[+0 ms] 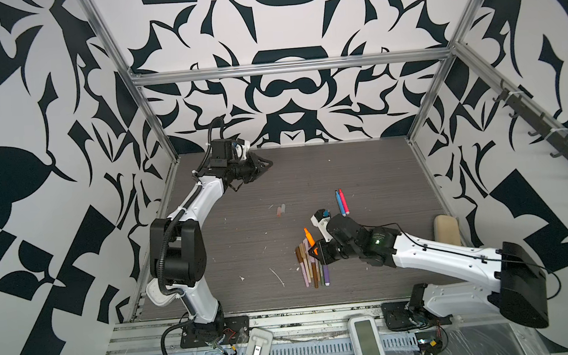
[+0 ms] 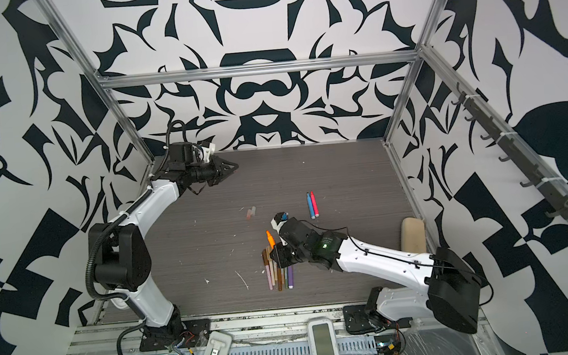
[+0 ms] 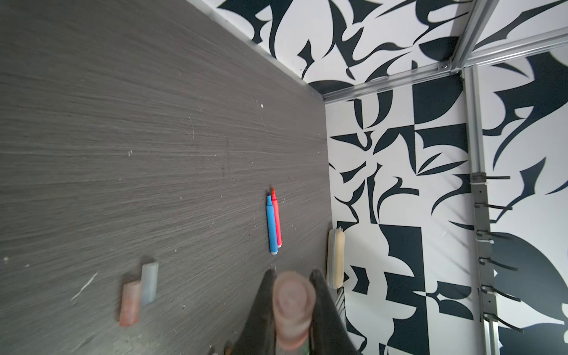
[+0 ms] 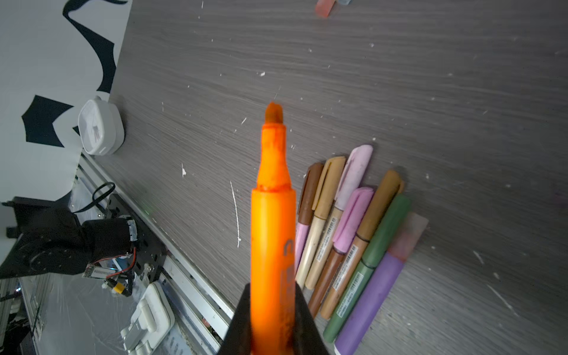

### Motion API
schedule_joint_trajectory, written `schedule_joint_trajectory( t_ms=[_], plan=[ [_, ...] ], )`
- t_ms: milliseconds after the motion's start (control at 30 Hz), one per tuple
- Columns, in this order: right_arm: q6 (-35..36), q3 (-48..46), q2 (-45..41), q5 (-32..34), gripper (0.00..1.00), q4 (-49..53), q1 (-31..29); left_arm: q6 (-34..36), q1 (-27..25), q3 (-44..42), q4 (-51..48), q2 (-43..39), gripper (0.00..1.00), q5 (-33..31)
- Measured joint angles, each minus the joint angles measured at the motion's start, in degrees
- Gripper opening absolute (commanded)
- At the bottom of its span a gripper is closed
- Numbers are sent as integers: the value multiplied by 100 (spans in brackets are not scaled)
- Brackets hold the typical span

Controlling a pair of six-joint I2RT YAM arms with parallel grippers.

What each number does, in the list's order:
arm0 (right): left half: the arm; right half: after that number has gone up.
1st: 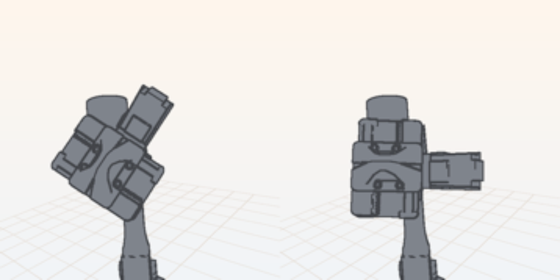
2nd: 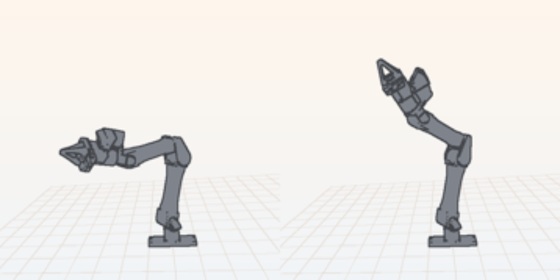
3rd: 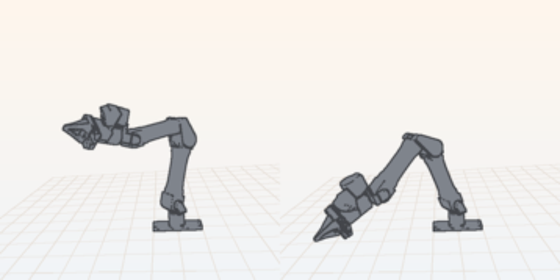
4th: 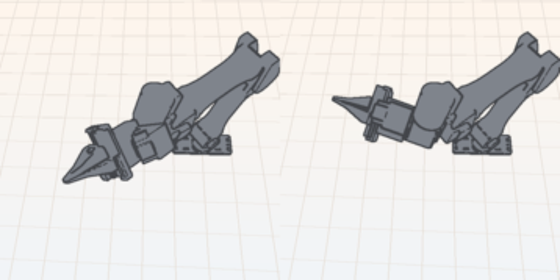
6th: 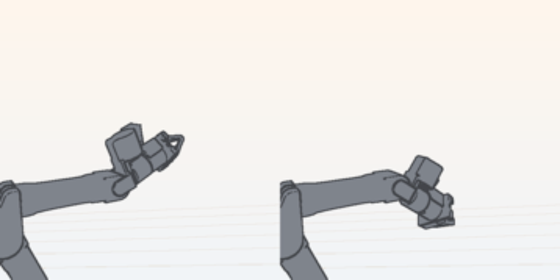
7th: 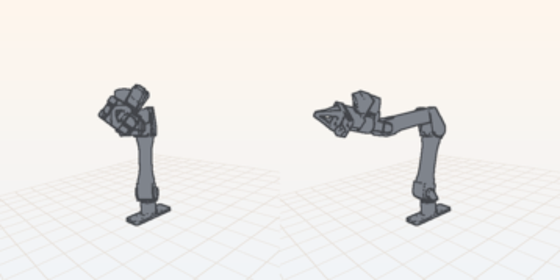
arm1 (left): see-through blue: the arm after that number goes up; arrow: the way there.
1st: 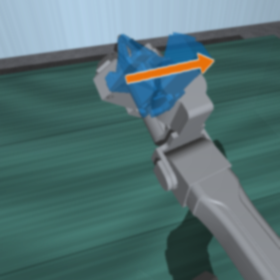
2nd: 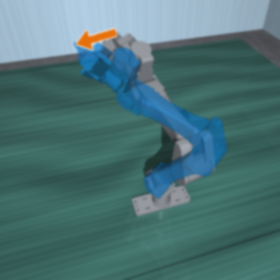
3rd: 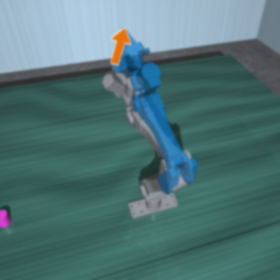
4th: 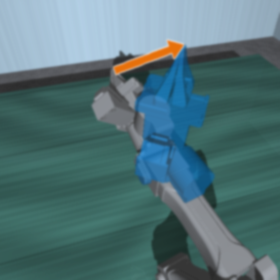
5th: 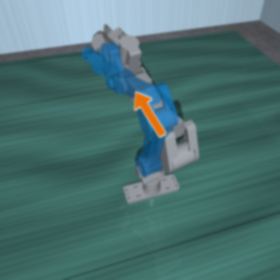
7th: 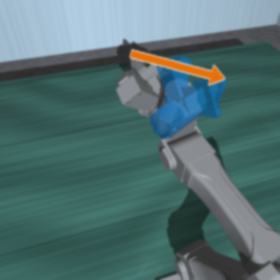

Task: Open the pen caps
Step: 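Pull the left gripper away with the orange cap while the right holds the highlighter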

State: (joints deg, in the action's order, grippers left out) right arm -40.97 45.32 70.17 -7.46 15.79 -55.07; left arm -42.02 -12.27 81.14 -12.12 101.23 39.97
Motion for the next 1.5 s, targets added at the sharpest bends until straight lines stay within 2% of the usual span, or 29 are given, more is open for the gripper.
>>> schedule_joint_trajectory(
  t_ms=[167, 333, 633, 833, 1133, 1500],
  plan=[
    [120, 168, -26, 125, 0, 120, 295, 789, -76, 4, -975, 59, 0, -372],
    [201, 109, -280, 149, 0, 251, 645, 1670, -76, 129, -2037, 533, 0, -1040],
    [282, -267, -640, 111, 0, 289, 1104, 2557, -313, 339, -2962, 1379, 0, -1906],
    [326, -330, -470, 42, 0, 203, 1156, 2809, -516, 557, -3187, 1770, 0, -2090],
    [433, -323, -101, -83, 0, 105, 1187, 2903, -560, 588, -3307, 1873, 2, -2061],
    [529, -188, 98, -153, 0, 107, 1224, 2898, -560, 975, -3344, 2218, 18, -1917]
  ],
)
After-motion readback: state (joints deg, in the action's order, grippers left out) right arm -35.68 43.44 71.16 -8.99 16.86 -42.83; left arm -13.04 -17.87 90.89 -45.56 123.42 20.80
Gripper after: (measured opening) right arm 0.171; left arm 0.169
